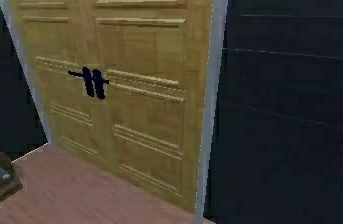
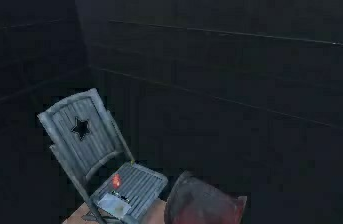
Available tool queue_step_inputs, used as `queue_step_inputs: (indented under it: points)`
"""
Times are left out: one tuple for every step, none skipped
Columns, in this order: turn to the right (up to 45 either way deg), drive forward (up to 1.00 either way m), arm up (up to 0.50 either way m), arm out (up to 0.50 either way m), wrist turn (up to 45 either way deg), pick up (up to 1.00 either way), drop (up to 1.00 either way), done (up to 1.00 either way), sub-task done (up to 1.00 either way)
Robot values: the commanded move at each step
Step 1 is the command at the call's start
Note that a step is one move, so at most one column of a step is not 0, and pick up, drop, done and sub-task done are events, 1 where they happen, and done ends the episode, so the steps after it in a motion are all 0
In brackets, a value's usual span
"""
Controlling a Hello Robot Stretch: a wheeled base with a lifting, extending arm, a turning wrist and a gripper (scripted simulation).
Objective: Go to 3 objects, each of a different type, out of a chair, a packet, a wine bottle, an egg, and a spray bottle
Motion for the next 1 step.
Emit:
queue_step_inputs:
  points:
    - [45.0,0.0,0.0,0.0,0.0,0.0,0.0,0.0,0.0]
